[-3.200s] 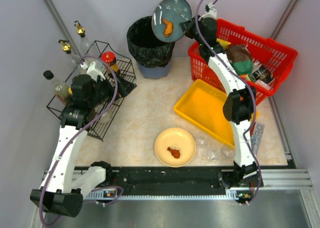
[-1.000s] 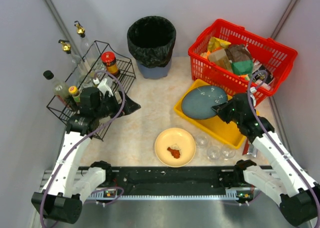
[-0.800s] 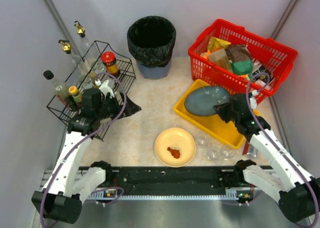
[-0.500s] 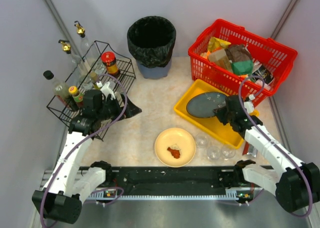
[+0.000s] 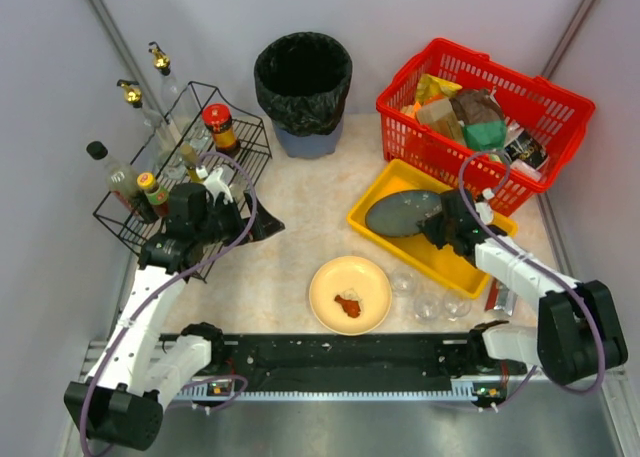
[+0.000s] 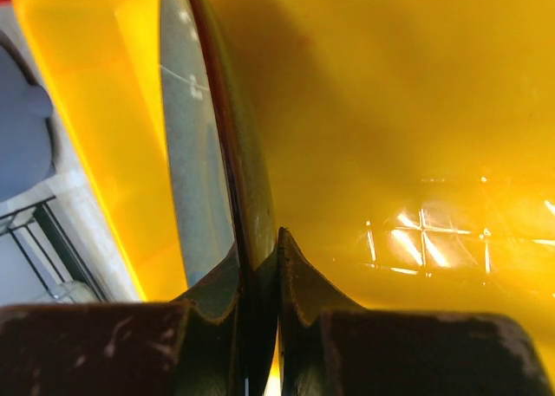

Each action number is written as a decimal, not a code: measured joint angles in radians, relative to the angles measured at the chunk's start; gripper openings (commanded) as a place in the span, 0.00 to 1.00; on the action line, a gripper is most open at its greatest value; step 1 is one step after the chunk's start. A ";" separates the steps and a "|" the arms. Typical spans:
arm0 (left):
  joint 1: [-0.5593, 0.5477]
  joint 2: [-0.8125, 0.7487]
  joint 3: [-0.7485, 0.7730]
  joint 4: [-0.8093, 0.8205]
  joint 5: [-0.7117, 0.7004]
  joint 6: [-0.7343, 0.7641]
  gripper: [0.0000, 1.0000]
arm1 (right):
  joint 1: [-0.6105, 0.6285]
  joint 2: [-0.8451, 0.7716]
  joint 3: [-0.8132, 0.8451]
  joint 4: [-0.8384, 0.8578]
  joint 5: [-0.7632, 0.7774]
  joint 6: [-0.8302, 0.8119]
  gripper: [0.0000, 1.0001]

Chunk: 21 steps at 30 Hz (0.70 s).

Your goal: Clear the kitchen counter

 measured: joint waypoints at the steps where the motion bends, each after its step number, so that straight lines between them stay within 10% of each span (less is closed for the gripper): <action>1: -0.001 -0.003 -0.002 0.000 0.000 0.000 0.98 | 0.000 0.015 -0.003 0.012 -0.009 -0.001 0.00; 9: -0.004 -0.014 -0.019 -0.001 0.000 0.000 0.98 | 0.001 0.149 0.005 0.184 -0.107 -0.040 0.00; 21: -0.011 -0.014 -0.030 0.001 -0.004 -0.001 0.98 | 0.067 0.362 0.122 0.298 -0.196 -0.118 0.36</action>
